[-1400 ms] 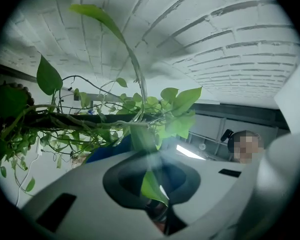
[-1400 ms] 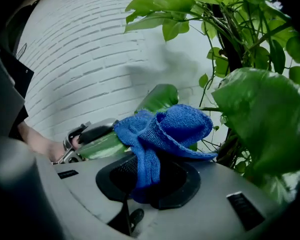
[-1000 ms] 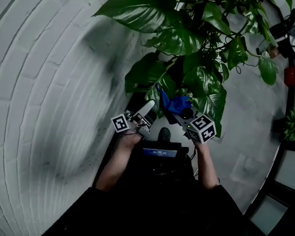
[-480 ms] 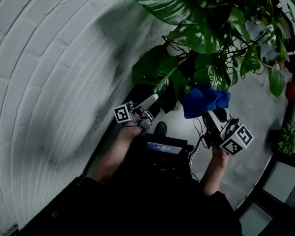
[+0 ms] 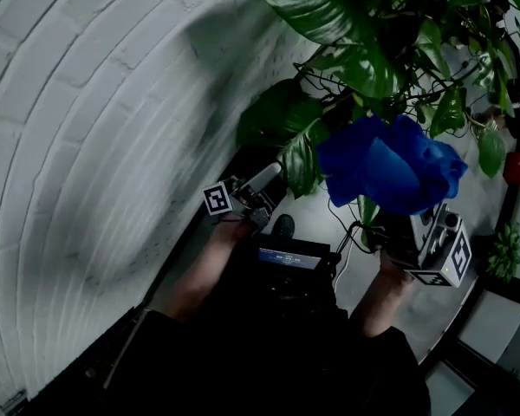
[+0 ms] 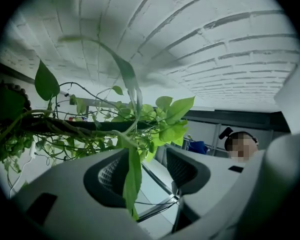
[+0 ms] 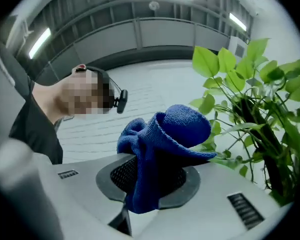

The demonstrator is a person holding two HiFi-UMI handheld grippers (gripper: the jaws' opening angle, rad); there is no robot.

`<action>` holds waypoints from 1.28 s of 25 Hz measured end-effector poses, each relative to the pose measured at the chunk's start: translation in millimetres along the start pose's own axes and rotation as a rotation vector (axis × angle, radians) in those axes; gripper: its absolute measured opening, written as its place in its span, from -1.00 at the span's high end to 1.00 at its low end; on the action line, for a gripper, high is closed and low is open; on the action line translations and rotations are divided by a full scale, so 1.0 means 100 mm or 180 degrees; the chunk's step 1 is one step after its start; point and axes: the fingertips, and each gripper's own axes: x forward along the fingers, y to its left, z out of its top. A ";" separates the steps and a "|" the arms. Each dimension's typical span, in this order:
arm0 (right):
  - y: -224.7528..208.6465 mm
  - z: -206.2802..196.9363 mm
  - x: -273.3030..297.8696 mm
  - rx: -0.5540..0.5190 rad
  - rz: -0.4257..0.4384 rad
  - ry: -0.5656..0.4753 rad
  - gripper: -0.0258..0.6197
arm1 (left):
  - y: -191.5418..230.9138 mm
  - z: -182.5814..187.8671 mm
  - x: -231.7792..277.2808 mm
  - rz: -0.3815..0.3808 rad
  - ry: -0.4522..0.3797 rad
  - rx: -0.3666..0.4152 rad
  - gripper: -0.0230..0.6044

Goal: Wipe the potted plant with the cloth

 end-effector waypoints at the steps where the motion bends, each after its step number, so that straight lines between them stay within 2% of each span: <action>1: -0.02 -0.03 0.02 -0.0024 0.0002 0.0033 0.59 | 0.00 0.00 0.00 -0.0005 -0.0004 -0.0014 0.20; 3: -0.19 -0.34 0.04 -0.0022 -0.0176 0.0354 0.59 | 0.00 -0.01 0.00 -0.0029 -0.0004 -0.0042 0.20; 6: -0.54 -1.21 -0.01 0.0206 -0.0560 0.1084 0.59 | -0.01 -0.03 0.02 -0.0091 -0.0008 -0.0098 0.20; 8: -0.69 -1.80 -0.07 0.0384 -0.0723 0.1533 0.59 | -0.03 -0.03 0.04 -0.0137 -0.0026 -0.0132 0.20; 11: -0.79 -2.48 -0.16 0.0496 -0.0816 0.2050 0.59 | -0.06 -0.04 0.06 -0.0197 -0.0044 -0.0141 0.19; 13: -0.77 -2.74 -0.20 0.0575 -0.0794 0.2251 0.59 | -0.06 -0.04 0.07 -0.0192 -0.0041 -0.0136 0.18; 21: -0.49 -2.94 -0.35 0.0738 -0.0592 0.2518 0.59 | -0.04 -0.02 0.02 -0.0151 -0.0108 -0.0166 0.11; 32: -0.11 -3.25 -0.93 0.0856 -0.0479 0.2903 0.59 | -0.03 -0.02 0.02 -0.0147 -0.0157 -0.0147 0.11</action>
